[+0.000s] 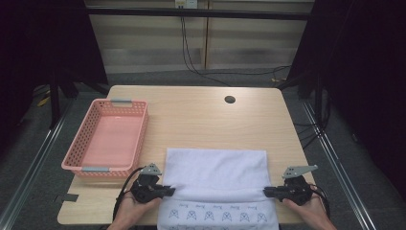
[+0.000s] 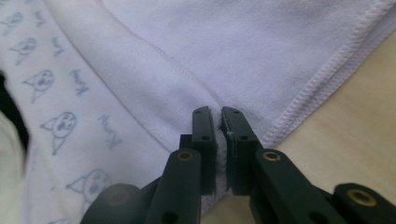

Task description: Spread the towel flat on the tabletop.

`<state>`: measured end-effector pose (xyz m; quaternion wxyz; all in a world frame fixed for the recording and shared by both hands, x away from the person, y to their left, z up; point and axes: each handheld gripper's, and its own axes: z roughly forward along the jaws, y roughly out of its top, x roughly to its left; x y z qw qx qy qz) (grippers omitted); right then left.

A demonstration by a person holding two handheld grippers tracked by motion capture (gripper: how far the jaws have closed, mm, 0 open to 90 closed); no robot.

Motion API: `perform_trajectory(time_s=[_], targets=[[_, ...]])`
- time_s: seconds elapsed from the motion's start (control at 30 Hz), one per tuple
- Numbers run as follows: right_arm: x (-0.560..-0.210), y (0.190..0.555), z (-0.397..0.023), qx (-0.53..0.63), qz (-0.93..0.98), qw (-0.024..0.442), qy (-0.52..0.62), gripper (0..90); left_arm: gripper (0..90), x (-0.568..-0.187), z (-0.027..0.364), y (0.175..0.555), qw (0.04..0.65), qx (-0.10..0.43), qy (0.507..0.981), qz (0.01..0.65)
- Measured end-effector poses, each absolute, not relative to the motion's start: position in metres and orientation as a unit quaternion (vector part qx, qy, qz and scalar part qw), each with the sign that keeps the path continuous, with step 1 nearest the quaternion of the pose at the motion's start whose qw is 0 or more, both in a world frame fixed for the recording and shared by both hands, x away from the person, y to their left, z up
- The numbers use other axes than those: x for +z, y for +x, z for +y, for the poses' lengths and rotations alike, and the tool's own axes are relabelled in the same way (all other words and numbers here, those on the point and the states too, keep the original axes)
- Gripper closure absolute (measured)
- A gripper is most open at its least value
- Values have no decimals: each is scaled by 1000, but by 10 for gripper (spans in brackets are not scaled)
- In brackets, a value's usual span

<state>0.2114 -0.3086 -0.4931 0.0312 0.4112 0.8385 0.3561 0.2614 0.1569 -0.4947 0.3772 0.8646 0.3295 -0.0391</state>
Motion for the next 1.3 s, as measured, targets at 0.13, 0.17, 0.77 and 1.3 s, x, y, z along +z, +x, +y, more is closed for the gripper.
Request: perform_trajectory(time_s=[0.13, 0.17, 0.77, 1.3], targets=[[-492, 226, -305, 341, 845, 77, 403, 845, 866, -497, 153, 280, 385, -33, 856, 345], [-493, 233, -306, 342, 842, 83, 409, 845, 866, -497, 152, 286, 382, -24, 857, 346], [-501, 348, -323, 361, 798, 102, 471, 846, 868, -503, 124, 402, 390, 52, 827, 402], [-500, 422, -308, 333, 772, 134, 524, 845, 868, -501, 118, 466, 367, 70, 816, 441]])
